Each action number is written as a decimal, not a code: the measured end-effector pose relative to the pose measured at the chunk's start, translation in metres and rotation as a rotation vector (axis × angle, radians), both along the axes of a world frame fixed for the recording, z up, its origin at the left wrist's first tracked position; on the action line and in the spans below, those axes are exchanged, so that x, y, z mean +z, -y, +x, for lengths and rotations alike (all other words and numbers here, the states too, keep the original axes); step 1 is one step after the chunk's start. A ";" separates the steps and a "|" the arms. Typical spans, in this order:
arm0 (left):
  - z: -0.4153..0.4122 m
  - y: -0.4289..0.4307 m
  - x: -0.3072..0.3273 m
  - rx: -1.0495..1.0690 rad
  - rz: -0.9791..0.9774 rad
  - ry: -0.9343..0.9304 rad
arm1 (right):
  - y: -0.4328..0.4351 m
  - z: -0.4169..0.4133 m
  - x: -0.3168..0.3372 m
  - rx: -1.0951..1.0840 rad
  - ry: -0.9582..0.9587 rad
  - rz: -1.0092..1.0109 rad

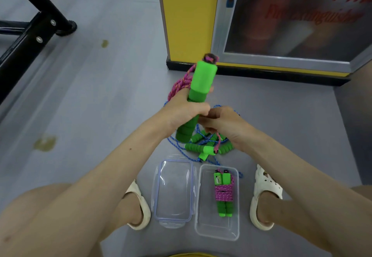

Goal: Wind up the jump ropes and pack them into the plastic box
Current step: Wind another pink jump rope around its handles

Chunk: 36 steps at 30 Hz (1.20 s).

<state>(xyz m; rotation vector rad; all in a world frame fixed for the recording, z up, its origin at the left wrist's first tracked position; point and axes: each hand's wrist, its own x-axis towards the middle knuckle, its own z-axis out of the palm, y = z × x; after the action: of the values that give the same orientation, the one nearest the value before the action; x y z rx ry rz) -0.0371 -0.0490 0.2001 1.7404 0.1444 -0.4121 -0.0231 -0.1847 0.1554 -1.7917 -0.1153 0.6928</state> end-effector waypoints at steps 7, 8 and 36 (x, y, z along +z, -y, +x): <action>0.004 -0.009 -0.013 -0.117 0.487 0.118 | 0.002 0.004 0.008 0.010 0.044 0.050; 0.004 -0.010 -0.015 -0.129 0.524 0.121 | 0.002 0.005 0.009 0.003 0.057 0.066; 0.001 -0.007 -0.009 -0.271 -1.167 -0.238 | 0.007 0.009 0.005 -0.204 -0.040 0.277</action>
<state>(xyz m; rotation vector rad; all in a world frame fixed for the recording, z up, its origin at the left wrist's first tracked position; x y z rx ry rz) -0.0362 -0.0421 0.1914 0.5539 -0.1521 -0.7157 -0.0136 -0.1912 0.1607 -1.4992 -0.0003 0.5381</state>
